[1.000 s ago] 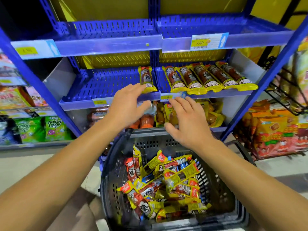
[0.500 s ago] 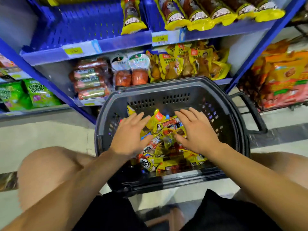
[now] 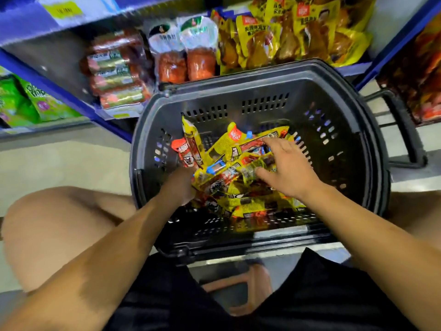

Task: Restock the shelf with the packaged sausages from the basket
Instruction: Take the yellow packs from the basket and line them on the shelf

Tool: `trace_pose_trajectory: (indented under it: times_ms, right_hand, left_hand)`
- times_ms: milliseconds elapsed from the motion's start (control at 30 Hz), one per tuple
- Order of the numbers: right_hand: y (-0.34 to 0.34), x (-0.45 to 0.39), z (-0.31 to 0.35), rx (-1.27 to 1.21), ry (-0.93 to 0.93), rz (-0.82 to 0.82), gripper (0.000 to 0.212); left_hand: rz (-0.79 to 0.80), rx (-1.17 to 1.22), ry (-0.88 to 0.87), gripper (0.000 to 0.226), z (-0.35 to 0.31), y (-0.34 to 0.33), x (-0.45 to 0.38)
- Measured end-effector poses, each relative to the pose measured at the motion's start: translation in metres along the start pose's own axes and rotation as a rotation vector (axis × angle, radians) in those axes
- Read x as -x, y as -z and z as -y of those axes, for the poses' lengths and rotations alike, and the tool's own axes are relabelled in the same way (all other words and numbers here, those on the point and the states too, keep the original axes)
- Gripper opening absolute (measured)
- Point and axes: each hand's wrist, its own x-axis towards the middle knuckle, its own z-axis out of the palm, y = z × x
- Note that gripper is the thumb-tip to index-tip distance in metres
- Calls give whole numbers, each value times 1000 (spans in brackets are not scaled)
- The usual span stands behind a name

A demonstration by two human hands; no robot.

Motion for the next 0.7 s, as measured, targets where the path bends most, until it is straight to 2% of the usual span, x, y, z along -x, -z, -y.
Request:
trace_pose_trajectory:
  times_ms: [67, 133, 333, 400, 500, 533, 600, 667, 700]
  right_hand:
    - [-6, -1, 0, -16, -6, 13, 88]
    - [-10, 0, -1, -42, -9, 25, 82]
    - [-9, 5, 5, -246, -57, 48, 77]
    - [-6, 8, 10, -301, -45, 116, 76]
    - [-7, 15, 11, -354, -36, 299, 77]
    - [-9, 17, 11, -366, -39, 365, 76]
    - [-12, 20, 10, -417, -48, 454, 62]
    - [-12, 21, 10, -501, -62, 488, 47]
    - [-12, 21, 9, -529, -74, 484, 47]
  left_hand:
    - [-59, -19, -20, 61, 1, 0, 3]
    - [-89, 58, -17, 60, -1, 4, 7]
    - [-233, 624, -4, 50, -16, 35, 28]
    - [-250, 729, -31, 44, -22, 43, 32]
    - [-275, 824, -46, 49, -31, 52, 35]
    - [-286, 876, -63, 42, -35, 55, 36]
    - [-285, 989, -116, 26, -42, 59, 37]
    - [-271, 1052, -159, 21, -47, 59, 34]
    - [-267, 1080, -162, 23, -47, 58, 31]
